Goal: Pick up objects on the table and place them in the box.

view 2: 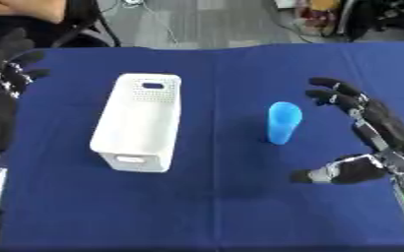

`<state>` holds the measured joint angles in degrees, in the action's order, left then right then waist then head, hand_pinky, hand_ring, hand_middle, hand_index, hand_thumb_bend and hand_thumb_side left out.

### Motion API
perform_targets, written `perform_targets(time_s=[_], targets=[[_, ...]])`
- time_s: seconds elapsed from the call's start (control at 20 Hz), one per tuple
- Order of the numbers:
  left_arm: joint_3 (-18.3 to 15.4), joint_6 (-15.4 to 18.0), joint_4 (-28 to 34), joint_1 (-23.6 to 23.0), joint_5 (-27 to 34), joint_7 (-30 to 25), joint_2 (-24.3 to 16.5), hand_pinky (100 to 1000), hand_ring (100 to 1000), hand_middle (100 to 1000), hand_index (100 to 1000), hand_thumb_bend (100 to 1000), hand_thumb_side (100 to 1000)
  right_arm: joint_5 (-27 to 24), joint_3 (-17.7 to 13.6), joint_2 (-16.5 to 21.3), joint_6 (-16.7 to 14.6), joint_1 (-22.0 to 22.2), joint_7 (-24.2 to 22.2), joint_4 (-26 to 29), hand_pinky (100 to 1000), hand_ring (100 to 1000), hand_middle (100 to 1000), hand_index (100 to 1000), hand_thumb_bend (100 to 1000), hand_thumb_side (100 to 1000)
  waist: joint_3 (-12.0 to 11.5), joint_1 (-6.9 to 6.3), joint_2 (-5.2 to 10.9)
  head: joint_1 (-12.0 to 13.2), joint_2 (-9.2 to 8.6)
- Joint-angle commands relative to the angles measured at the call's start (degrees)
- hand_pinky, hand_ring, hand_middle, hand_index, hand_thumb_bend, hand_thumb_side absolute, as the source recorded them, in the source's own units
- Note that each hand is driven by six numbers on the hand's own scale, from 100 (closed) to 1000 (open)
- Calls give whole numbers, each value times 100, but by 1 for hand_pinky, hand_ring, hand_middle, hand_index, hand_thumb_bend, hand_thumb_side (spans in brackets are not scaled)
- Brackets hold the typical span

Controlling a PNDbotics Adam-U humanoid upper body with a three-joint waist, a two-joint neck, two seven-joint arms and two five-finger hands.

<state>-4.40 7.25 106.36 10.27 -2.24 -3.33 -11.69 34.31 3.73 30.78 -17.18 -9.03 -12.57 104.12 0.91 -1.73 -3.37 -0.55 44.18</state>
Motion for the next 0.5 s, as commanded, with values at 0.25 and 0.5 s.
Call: perform_targets(time_s=[0.25, 0.5], targets=[[10, 18, 75, 18, -28, -22, -65, 790, 869, 997, 851, 107, 1000, -157, -2, 328, -86, -281, 46, -127, 742, 718, 915, 883, 975, 585, -4, 17, 58, -44, -7], [23, 20, 73, 20, -28, -43, -72, 791, 869, 997, 851, 106, 1000, -288, 41, 493, -130, -476, 59, -227, 743, 717, 909, 883, 974, 588, -7, 22, 55, -58, -7]])
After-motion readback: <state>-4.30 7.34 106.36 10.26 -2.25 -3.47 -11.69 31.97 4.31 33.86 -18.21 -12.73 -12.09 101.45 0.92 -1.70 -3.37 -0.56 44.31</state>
